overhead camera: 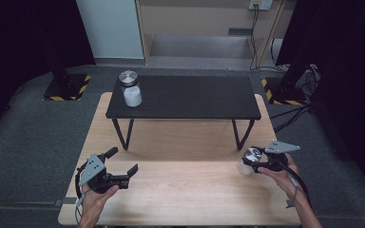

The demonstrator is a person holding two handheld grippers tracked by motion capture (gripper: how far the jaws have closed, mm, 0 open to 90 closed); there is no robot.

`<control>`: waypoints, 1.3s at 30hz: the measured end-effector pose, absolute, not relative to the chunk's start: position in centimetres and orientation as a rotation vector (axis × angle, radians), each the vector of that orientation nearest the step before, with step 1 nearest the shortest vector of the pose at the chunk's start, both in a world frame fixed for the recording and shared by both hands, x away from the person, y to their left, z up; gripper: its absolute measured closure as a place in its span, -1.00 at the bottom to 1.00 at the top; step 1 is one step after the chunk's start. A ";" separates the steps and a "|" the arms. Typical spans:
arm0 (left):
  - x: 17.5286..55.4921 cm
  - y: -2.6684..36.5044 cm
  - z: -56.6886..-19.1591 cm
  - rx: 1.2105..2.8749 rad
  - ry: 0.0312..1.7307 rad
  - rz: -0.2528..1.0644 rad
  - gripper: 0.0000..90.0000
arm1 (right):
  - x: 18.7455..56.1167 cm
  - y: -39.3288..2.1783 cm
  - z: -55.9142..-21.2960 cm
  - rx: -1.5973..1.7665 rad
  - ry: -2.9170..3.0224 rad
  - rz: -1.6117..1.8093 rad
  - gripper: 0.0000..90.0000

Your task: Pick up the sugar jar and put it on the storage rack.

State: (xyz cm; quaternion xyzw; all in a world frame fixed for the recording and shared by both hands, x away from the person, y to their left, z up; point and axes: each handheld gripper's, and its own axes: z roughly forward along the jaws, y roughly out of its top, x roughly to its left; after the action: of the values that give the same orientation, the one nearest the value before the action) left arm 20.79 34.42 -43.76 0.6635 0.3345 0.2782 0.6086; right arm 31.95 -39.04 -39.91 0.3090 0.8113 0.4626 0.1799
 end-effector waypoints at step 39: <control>20.9 34.5 -43.8 1.528 0.767 0.625 -1.00 | 31.5 -34.3 -26.7 0.485 2.442 1.354 -0.23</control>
State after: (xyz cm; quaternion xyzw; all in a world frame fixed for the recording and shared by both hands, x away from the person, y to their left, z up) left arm 20.93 34.48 -43.80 0.6628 0.3327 0.2713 0.6135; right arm 31.53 -34.26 -26.71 0.1690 0.8516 0.4721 0.1531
